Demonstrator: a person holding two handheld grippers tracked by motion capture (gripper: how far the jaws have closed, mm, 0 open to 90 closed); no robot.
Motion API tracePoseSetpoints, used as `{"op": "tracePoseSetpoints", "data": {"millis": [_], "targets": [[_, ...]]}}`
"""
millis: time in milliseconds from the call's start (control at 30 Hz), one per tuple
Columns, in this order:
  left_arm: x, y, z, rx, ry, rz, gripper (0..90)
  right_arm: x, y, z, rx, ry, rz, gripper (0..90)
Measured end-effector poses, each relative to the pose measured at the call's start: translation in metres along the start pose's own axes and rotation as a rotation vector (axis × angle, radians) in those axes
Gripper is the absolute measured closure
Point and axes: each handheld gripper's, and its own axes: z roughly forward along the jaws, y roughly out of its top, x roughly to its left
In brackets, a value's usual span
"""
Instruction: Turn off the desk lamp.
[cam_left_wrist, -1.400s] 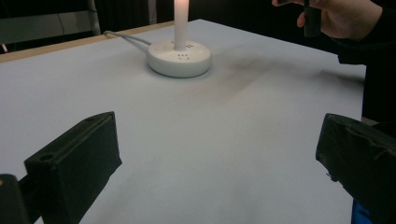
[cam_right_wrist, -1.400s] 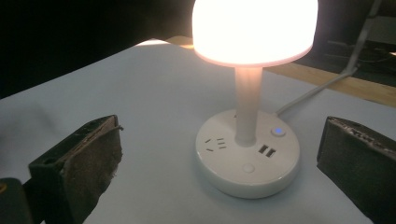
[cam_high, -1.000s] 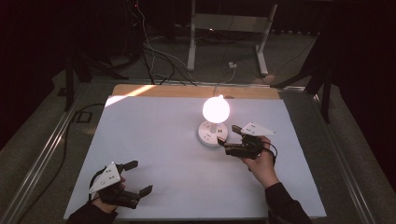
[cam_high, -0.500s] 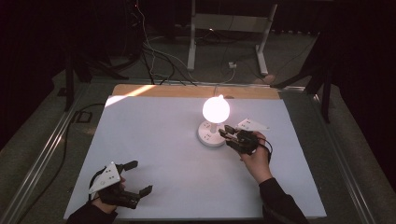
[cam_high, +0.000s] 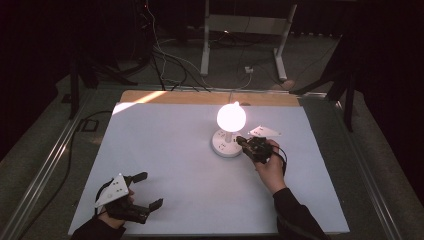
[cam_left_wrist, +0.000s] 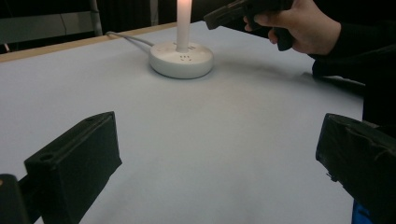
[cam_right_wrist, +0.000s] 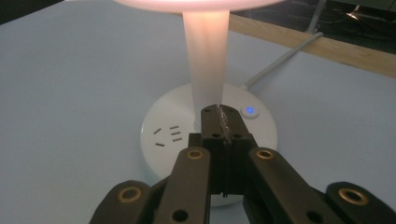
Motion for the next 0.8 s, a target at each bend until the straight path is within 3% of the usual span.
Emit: {"op": "tracePoseSetpoints", "data": {"millis": [300, 800], "targets": [[0.000, 0.000, 0.000, 0.002, -0.001, 0.000, 0.4, 0.001, -0.007, 0.011, 0.037, -0.018, -0.017, 89.6], [-0.001, 0.000, 0.000, 0.005, -0.003, 0.005, 0.4, 0.001, -0.014, 0.023, 0.075, -0.028, -0.007, 89.7]]}}
